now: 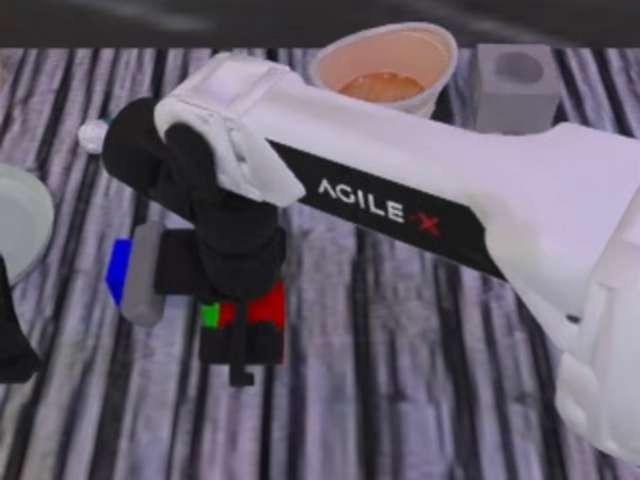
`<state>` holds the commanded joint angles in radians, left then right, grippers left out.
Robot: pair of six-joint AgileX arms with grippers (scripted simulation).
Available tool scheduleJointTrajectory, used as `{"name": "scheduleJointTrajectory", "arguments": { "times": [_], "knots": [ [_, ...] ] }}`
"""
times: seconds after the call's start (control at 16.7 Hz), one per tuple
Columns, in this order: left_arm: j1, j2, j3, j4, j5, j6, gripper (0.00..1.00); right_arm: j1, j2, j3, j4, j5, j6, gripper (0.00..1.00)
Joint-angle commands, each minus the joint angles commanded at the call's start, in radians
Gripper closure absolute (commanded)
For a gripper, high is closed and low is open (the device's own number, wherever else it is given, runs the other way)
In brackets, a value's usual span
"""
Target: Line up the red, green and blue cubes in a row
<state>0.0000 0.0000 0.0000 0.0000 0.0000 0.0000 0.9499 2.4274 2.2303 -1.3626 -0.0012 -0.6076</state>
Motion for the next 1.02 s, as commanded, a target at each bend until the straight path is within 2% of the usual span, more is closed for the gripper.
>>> {"name": "scheduleJointTrajectory", "arguments": {
  "times": [0.24,0.6,0.9,1.02],
  "knots": [
    [0.0,0.0,0.0,0.0,0.0,0.0,0.0,-0.001,-0.002,-0.041,0.042,-0.001,-0.001,1.0],
    [0.0,0.0,0.0,0.0,0.0,0.0,0.0,0.001,0.023,-0.219,0.244,0.0,0.002,1.0],
    [0.0,0.0,0.0,0.0,0.0,0.0,0.0,0.002,0.026,-0.232,0.258,0.0,0.002,1.0],
    [0.0,0.0,0.0,0.0,0.0,0.0,0.0,0.002,0.026,-0.232,0.258,0.0,0.002,0.85]
  ]
}}
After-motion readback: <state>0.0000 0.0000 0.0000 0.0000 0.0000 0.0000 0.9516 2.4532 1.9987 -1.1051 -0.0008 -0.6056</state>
